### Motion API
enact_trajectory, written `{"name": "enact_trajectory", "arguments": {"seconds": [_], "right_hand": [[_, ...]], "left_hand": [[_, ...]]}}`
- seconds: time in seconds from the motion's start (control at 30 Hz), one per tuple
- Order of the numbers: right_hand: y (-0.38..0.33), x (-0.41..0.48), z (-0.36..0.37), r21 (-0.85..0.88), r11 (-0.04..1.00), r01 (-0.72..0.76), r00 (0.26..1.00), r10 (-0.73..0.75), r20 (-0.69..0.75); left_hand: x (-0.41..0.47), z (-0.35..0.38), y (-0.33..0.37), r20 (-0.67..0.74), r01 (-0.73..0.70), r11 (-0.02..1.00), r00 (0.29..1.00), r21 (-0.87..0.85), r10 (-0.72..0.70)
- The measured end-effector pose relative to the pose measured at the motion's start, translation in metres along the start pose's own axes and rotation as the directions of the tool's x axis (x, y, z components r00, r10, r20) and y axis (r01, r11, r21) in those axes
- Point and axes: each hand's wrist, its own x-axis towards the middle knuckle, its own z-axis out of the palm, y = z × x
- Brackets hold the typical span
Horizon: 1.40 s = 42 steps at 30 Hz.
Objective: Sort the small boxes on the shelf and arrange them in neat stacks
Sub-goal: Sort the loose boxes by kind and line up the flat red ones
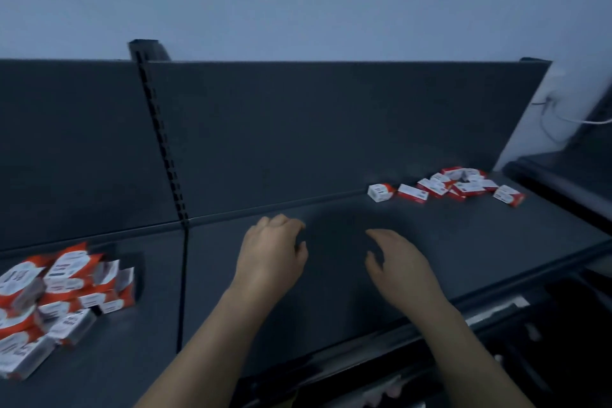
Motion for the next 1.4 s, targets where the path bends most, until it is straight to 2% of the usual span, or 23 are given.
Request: {"name": "enact_trajectory", "arguments": {"seconds": [0.3,0.53,0.93,1.07,1.23,1.4], "right_hand": [[0.127,0.001,-0.062,-0.077,0.99,-0.115,0.993,0.113,-0.029],[0.191,0.014,-0.081,-0.079,0.985,-0.152,0.988,0.15,-0.034],[0.255,0.088,-0.079,-0.077,0.968,-0.239,0.971,0.239,-0.008],[0.271,0.111,-0.082,-0.113,0.955,-0.275,0.961,0.278,0.005],[0.29,0.137,-0.082,-0.115,0.954,-0.277,0.96,0.278,-0.007],[0.31,0.162,-0.071,-0.116,0.956,-0.27,0.961,0.275,0.025]], "left_hand": [[0.059,0.077,0.115,0.107,-0.077,0.997,0.991,0.003,0.076],[0.097,0.12,0.164,0.157,-0.099,0.995,0.983,0.025,0.094],[0.201,0.185,0.171,0.264,-0.152,0.986,0.956,0.066,0.129],[0.235,0.211,0.168,0.369,-0.232,0.972,0.907,0.041,0.201],[0.261,0.235,0.167,0.504,-0.31,0.945,0.835,0.101,0.22],[0.266,0.243,0.166,0.475,-0.301,0.947,0.853,0.109,0.216]]}}
